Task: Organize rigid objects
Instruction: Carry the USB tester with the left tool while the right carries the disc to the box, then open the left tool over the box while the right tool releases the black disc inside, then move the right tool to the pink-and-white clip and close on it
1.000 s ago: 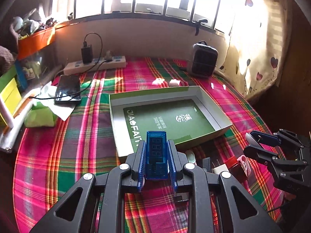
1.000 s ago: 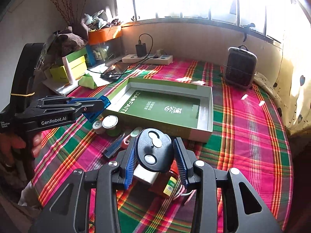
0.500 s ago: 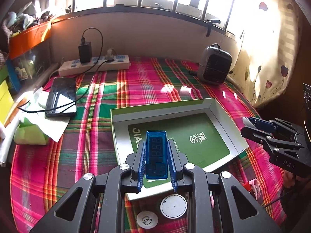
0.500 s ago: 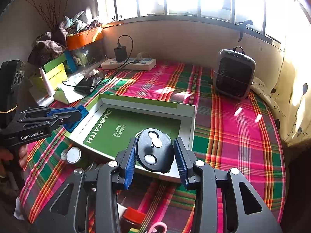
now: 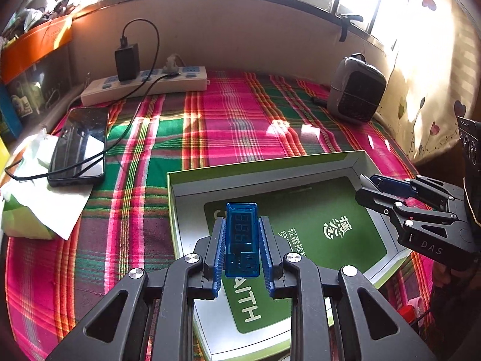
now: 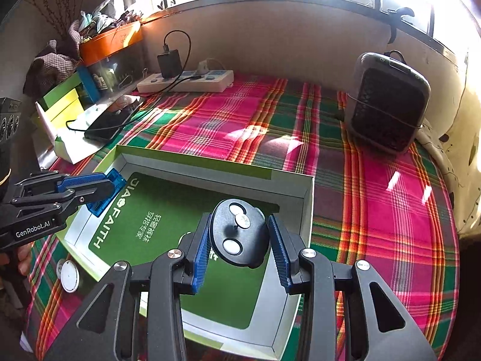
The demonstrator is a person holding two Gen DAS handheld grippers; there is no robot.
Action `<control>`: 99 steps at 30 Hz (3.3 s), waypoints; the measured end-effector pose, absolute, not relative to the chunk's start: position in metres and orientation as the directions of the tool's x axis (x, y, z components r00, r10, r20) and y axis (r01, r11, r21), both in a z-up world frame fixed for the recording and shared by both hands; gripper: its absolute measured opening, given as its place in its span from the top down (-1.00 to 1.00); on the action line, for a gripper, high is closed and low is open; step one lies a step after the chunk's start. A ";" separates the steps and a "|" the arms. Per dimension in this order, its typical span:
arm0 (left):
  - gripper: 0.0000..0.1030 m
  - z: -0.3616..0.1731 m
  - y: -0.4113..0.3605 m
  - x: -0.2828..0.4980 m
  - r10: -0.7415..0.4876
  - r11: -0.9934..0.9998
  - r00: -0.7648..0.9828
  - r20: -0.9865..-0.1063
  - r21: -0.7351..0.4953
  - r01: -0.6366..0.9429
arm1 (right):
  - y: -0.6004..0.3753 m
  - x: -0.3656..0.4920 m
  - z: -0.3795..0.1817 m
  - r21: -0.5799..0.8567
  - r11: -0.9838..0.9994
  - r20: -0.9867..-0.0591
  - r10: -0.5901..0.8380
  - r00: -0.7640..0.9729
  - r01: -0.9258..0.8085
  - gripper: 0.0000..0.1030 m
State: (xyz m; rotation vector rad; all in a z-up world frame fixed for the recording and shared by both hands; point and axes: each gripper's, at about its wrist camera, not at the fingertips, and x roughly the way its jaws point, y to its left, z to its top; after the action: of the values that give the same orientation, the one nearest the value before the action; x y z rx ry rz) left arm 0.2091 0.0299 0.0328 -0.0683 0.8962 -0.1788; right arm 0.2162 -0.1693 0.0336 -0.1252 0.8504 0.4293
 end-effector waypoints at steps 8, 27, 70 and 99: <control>0.60 0.024 0.028 0.216 -0.180 0.983 0.595 -0.783 -0.130 0.127 | -0.164 0.230 0.020 0.057 0.906 -0.766 0.309 0.564 -0.420 0.24; 0.59 0.019 0.028 0.220 -0.182 0.983 0.587 -0.789 -0.134 0.124 | -0.158 0.235 0.013 0.046 0.904 -0.774 0.301 0.556 -0.426 0.24; 0.29 0.053 0.032 0.166 -0.173 0.985 0.650 -0.740 -0.140 0.103 | -0.154 0.183 0.040 0.047 0.903 -0.730 0.324 0.602 -0.428 0.01; 0.25 0.035 0.073 0.077 -0.200 0.969 0.668 -0.717 -0.245 0.028 | -0.230 0.058 0.020 0.101 0.964 -0.743 0.237 0.626 -0.246 0.01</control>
State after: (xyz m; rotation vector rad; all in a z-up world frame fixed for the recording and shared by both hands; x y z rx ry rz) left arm 0.0766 0.0735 0.0352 -0.2209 0.8307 -0.1295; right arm 0.0581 -0.2302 0.0205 -0.0113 0.8508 0.2775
